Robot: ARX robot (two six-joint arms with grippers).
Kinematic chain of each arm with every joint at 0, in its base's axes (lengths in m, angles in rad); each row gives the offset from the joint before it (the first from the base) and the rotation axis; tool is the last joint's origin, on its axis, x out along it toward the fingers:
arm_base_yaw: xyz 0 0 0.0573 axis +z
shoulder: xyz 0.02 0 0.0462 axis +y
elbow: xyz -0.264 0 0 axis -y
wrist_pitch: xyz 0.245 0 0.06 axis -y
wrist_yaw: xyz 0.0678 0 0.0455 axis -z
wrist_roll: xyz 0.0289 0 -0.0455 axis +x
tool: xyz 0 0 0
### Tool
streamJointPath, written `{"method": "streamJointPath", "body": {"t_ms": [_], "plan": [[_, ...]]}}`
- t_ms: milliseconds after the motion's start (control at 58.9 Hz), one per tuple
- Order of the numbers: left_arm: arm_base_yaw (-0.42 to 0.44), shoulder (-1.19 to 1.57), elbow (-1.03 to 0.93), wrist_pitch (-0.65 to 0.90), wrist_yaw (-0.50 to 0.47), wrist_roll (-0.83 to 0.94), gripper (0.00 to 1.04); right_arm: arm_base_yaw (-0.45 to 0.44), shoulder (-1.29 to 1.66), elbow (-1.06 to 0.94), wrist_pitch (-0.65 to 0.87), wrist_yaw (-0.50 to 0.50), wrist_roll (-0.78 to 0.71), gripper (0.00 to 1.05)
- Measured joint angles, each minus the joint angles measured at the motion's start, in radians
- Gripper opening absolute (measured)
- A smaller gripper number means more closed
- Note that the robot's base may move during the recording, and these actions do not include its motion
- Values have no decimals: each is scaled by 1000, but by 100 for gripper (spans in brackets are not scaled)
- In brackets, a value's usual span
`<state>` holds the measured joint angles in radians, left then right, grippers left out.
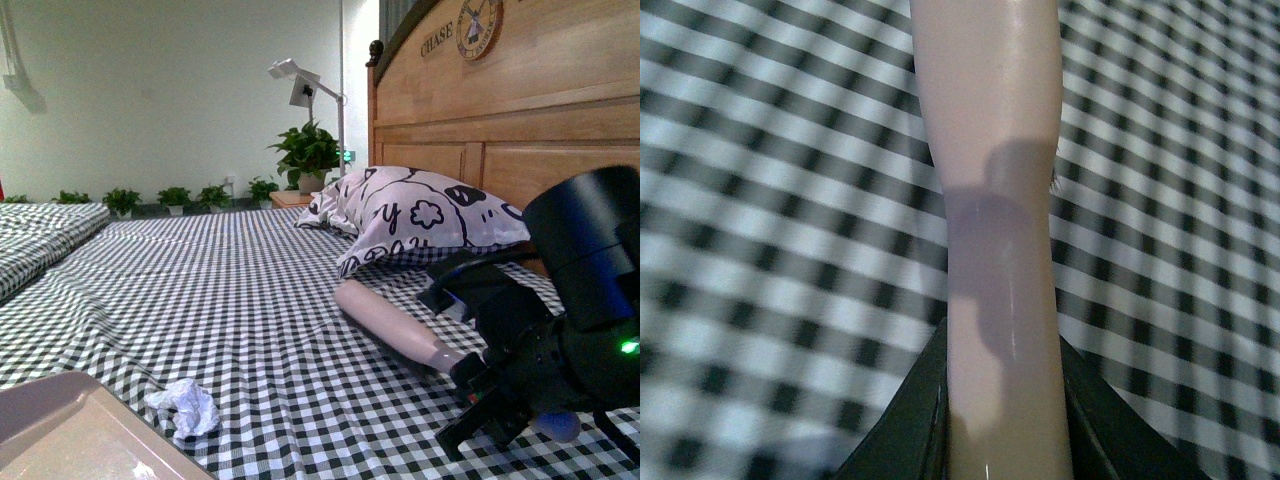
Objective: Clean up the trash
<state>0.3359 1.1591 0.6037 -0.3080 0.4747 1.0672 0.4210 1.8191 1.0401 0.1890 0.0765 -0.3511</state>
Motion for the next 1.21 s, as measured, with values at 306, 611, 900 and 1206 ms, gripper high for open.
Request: {"method": "streamJointPath", "body": {"t_ms": [306, 611, 900, 1206], "plan": [[0, 0, 0, 0, 0, 2, 28, 97, 124, 25, 18, 22, 7, 20], [0, 0, 0, 0, 0, 3, 28, 172, 10, -82, -118, -421, -68, 20], [0, 0, 0, 0, 0, 10, 28, 101, -178, -193, -351, -703, -166, 20], [0, 0, 0, 0, 0, 10, 28, -101, -193, -190, 16, -419, 14, 20]]}}
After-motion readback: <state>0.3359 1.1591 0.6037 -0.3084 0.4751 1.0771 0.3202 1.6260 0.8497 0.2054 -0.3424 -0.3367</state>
